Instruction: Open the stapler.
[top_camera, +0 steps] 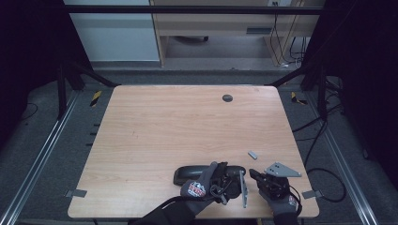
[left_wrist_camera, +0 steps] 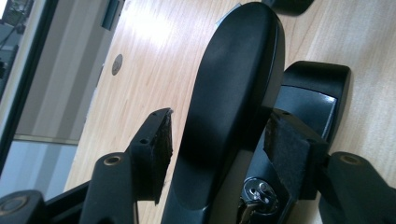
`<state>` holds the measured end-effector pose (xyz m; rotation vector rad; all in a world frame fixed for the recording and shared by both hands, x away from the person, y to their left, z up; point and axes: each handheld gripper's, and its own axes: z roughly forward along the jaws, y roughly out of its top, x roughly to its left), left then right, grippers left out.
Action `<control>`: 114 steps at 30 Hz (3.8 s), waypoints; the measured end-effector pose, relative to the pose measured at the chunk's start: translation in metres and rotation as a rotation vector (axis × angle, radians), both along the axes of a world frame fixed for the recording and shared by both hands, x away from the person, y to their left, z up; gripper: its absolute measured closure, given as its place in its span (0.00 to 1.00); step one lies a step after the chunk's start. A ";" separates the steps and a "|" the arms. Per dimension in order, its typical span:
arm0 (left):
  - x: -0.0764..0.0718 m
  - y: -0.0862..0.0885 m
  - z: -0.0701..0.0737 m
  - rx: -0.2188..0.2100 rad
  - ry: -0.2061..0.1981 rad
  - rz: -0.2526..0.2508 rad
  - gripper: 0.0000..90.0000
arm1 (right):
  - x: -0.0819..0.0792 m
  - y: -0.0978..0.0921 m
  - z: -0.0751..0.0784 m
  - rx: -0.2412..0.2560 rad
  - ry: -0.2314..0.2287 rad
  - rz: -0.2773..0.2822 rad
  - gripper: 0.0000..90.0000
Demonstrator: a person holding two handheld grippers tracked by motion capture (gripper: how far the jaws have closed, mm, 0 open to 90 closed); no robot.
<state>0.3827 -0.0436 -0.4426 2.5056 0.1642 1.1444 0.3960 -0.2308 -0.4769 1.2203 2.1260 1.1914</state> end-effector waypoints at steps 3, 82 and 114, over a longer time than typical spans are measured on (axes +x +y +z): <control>0.001 -0.001 -0.001 0.009 -0.013 0.005 0.48 | 0.001 0.003 -0.002 0.000 0.012 0.012 1.00; -0.004 0.020 0.022 -0.147 -0.049 0.035 0.59 | 0.009 0.029 -0.021 -0.011 0.087 0.155 1.00; -0.006 0.056 0.055 -0.282 -0.068 0.087 0.63 | 0.009 0.030 -0.020 -0.022 0.088 0.147 1.00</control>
